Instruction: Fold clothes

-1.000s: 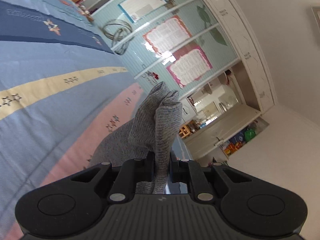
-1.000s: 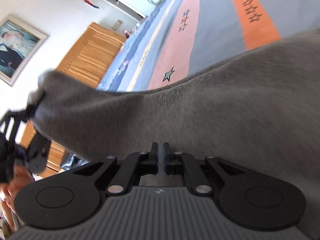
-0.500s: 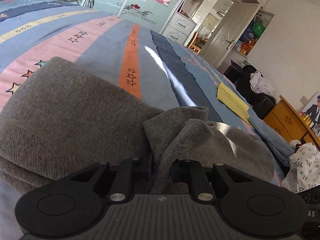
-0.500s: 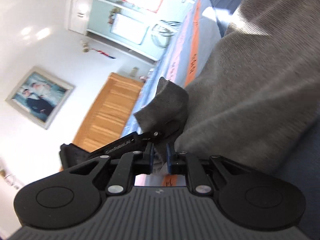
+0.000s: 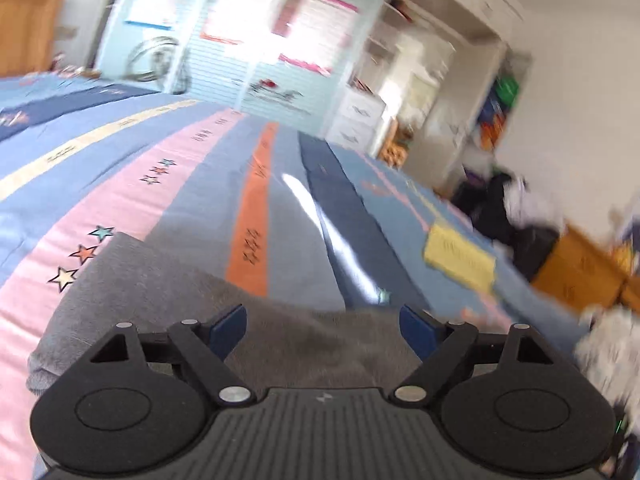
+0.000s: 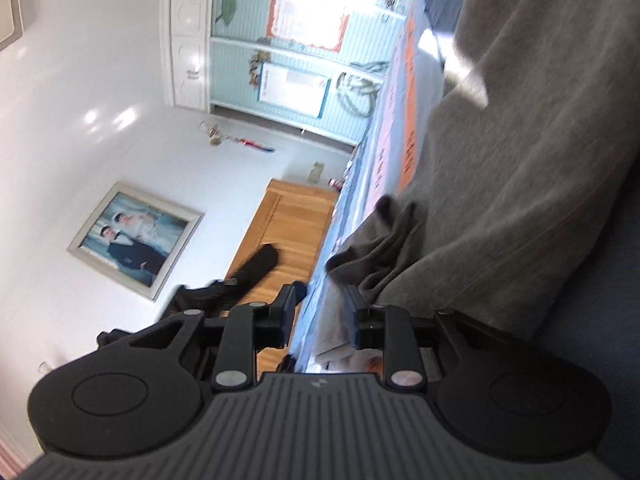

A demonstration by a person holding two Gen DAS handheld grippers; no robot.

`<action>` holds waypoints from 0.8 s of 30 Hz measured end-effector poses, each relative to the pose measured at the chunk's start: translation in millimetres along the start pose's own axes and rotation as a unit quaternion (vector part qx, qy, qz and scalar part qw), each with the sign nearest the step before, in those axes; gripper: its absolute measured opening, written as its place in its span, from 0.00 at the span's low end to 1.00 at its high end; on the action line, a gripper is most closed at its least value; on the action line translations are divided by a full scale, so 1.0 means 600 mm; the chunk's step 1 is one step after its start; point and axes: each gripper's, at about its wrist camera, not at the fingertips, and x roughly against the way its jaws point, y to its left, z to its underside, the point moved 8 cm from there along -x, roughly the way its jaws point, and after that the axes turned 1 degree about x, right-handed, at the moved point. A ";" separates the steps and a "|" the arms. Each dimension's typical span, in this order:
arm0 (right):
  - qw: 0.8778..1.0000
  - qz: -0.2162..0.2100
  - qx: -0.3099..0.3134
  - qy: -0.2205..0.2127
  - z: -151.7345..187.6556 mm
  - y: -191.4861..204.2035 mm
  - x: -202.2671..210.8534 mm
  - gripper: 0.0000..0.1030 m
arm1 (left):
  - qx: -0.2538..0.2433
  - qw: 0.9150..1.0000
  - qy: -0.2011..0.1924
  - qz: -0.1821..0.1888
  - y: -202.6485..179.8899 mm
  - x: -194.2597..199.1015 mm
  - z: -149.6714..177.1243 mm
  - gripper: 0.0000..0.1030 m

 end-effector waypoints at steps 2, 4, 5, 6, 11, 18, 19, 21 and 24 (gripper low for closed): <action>1.000 0.010 0.000 -0.030 -0.014 -0.004 0.015 0.33 | 0.017 1.000 0.013 -0.007 0.000 -0.013 -0.002 0.85; 0.998 0.018 0.003 -0.054 -0.027 -0.008 0.026 0.48 | -0.003 0.999 0.036 -0.017 -0.015 -0.038 0.019 0.85; 0.998 0.021 0.005 -0.066 -0.034 -0.010 0.031 0.51 | -0.011 0.998 0.053 -0.024 -0.021 -0.052 0.039 0.85; 0.997 0.022 0.006 -0.069 -0.036 -0.012 0.033 0.52 | -0.015 0.996 0.078 -0.033 -0.022 -0.067 0.067 0.84; 0.997 0.031 0.025 -0.065 -0.038 -0.019 0.031 0.52 | -0.155 0.980 0.091 -0.091 -0.057 -0.090 0.151 0.88; 0.996 0.003 0.004 -0.090 -0.050 -0.023 0.046 0.60 | -0.055 0.997 0.040 -0.031 -0.056 -0.020 0.078 0.84; 0.996 -0.001 0.001 -0.091 -0.050 -0.024 0.046 0.61 | -0.037 0.999 0.023 -0.017 -0.056 -0.006 0.063 0.86; 0.996 -0.003 -0.003 -0.088 -0.051 -0.024 0.044 0.62 | 0.004 1.000 0.010 -0.010 -0.045 0.000 0.037 0.90; 0.998 -0.023 -0.022 -0.061 -0.044 -0.015 0.024 0.71 | 0.054 0.998 0.025 -0.006 -0.023 -0.015 0.018 0.89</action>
